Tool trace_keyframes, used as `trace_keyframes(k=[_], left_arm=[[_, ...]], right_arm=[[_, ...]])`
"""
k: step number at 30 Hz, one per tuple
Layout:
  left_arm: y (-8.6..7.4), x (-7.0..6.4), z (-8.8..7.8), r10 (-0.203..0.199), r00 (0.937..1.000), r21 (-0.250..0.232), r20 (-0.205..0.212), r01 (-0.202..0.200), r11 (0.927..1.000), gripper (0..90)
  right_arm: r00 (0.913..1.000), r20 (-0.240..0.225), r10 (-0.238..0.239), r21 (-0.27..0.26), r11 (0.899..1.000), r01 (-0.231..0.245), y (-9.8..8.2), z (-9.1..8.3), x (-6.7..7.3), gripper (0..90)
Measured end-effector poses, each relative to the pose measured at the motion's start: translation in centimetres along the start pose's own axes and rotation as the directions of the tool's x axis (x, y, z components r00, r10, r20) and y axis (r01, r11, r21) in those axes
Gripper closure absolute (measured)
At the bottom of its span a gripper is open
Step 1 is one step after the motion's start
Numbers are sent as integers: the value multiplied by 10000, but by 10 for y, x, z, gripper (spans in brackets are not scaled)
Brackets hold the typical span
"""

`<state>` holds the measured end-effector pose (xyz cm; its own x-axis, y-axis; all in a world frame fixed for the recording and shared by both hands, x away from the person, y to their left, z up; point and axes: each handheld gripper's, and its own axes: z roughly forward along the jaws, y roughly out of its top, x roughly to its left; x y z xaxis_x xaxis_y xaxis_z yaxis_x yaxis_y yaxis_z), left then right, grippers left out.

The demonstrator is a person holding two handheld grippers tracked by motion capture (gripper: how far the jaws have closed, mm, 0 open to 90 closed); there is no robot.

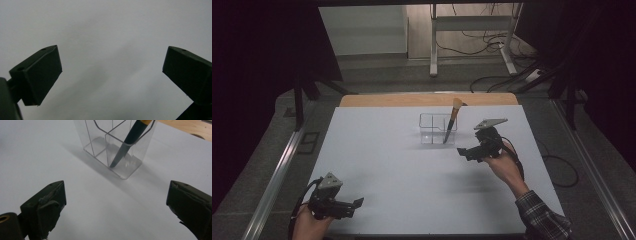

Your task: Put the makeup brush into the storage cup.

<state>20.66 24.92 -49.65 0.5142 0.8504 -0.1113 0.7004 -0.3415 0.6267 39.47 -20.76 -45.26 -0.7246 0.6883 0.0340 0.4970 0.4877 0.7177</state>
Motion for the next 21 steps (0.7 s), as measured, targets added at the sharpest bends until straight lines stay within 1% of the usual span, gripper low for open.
trace_keyframes(k=[10,21], left_arm=[[0,0,0,-21,10000,-20,2,21,10000,29],[0,0,0,-7,10000,-15,22,7,10000,29]], right_arm=[[9999,-36,-129,173,9998,129,-7,-3,4,25],[9999,-84,-95,306,9995,97,-17,-9,5,25]])
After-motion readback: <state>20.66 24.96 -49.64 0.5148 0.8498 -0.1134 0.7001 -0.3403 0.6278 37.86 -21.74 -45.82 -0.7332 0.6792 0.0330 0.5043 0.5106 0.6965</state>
